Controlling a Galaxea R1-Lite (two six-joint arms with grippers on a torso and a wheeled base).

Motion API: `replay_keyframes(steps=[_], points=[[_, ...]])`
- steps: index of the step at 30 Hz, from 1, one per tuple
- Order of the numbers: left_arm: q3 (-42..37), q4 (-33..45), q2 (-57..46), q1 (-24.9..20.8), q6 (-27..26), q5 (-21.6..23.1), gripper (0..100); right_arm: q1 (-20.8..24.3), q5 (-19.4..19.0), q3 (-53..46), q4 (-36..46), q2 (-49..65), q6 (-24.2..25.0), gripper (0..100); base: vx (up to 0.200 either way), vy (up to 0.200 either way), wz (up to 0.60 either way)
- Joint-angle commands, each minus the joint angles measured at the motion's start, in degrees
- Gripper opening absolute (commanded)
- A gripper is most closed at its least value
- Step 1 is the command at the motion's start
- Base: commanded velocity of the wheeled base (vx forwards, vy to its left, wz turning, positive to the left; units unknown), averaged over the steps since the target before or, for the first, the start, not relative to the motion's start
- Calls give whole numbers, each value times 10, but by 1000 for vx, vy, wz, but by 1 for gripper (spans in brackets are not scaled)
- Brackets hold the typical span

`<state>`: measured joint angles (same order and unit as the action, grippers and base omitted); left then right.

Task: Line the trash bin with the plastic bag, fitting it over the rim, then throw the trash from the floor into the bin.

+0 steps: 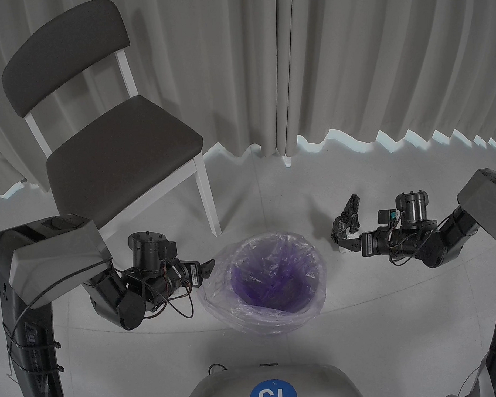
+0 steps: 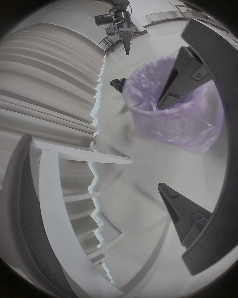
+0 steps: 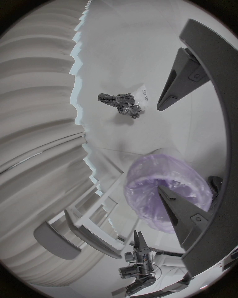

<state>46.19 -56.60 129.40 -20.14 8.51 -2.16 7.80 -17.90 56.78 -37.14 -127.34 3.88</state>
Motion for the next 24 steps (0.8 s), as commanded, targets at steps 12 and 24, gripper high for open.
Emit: replay_keyframes(steps=[12,24], points=[[-11,-7,92,-12,-5,-10,100,20,0,-52,-14,-4,-53,100,0,0,0],[147,89,176,-13,-5,-4,100,23,0,-54,-14,-6,-54,100,0,0,0]])
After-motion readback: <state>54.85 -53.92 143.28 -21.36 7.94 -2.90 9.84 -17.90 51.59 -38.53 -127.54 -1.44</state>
